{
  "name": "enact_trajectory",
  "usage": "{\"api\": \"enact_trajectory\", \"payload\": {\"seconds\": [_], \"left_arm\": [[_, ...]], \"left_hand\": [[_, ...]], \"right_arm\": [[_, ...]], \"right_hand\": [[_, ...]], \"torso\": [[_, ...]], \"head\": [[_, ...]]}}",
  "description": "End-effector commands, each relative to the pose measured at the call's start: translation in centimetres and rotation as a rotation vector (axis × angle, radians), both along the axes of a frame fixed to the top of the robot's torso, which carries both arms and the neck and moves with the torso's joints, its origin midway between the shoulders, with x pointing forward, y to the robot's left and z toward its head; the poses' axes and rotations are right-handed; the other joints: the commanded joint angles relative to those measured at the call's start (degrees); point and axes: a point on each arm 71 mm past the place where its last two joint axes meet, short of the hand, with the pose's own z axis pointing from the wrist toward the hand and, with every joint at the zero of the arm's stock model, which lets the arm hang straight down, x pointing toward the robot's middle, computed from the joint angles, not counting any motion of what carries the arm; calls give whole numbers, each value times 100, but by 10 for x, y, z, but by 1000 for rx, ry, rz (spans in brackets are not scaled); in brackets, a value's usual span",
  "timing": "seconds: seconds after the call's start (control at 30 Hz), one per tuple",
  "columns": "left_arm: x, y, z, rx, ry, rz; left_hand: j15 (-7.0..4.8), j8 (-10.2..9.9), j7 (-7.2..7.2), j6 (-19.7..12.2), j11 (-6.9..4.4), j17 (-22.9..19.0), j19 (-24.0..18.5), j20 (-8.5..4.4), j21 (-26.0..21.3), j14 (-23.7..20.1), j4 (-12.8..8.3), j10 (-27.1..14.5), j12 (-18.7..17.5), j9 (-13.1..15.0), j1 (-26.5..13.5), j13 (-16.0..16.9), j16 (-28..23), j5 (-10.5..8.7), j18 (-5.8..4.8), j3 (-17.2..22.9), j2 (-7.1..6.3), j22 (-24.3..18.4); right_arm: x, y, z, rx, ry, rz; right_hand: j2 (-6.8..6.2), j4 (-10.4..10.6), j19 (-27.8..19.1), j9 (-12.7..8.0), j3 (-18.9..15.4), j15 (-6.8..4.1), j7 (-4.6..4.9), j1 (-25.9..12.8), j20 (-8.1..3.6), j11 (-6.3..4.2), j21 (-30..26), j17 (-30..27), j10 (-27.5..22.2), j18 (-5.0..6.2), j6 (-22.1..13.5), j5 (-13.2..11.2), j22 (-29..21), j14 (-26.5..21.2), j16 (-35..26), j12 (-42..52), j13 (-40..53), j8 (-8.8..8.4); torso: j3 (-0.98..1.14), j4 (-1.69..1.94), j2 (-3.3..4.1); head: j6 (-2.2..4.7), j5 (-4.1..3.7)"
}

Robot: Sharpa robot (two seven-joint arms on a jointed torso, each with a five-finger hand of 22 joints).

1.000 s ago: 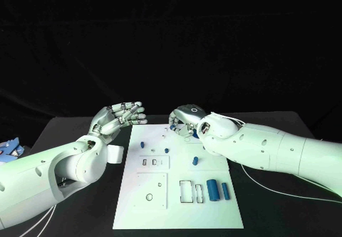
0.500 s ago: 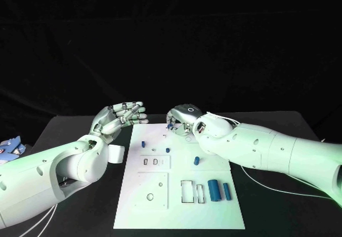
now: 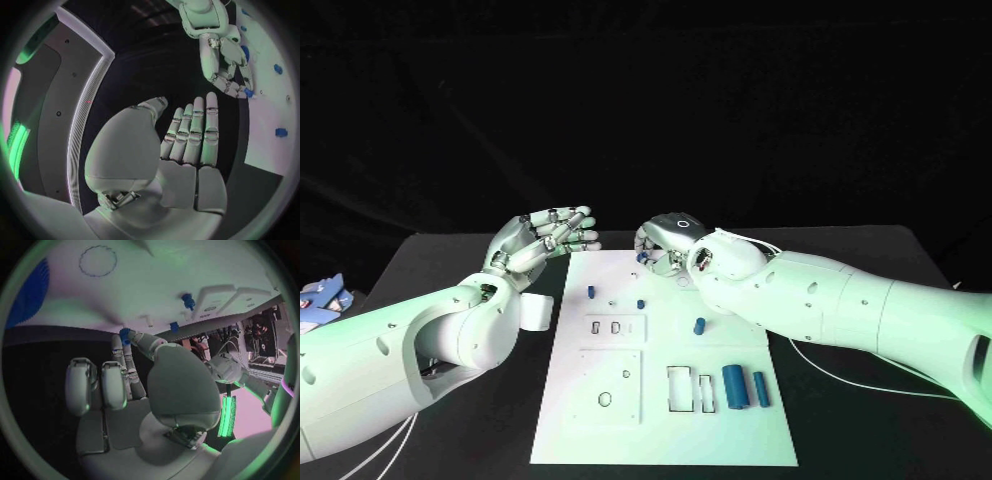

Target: Assemble the parts on the task board

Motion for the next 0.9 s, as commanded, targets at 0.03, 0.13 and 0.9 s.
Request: {"api": "enact_trajectory", "payload": {"seconds": [0.03, 0.13, 0.9], "left_arm": [[0, -3, 2, -12, -4, -15], [0, -3, 2, -13, -4, -17], [1, -2, 1, -10, -4, -11]], "left_hand": [[-6, -14, 140, -29, -6, 5, 34, 6, 18, -33, -12, -24, -34, -5, -8, -7, -18, -37, 53, 17, -38, 9], [-6, -14, 140, -29, -6, 5, 34, 6, 18, -33, -12, -24, -34, -5, -8, -7, -18, -37, 53, 17, -38, 9], [-3, -20, 145, -34, -2, 11, 31, 6, 23, -39, -22, -33, -35, -7, -9, -7, -26, -37, 52, 21, -38, 11]], "right_arm": [[0, 2, -2, -18, 20, 7], [1, 4, -4, -23, 24, 5], [4, 2, -6, -24, 17, -16]], "right_hand": [[58, 20, 3, 7, 7, 24, -18, -5, 14, -22, 17, -10, -16, -101, -24, -6, 28, 235, 24, 25, -12, 17], [56, 21, -6, 10, 7, 25, -18, -9, 15, -21, 8, -17, -19, -98, -29, -9, 15, 233, 21, 22, -12, 17], [-298, 81, -577, -33, 109, 245, 195, -239, 222, 239, -574, -600, -934, 86, -830, -39, -744, 51, -238, -184, -251, -567]], "torso": [[5, 4, 9], [2, 13, 16], [4, 1, 21]], "head": [[-10, 6], [-12, 9], [-36, 53]]}}
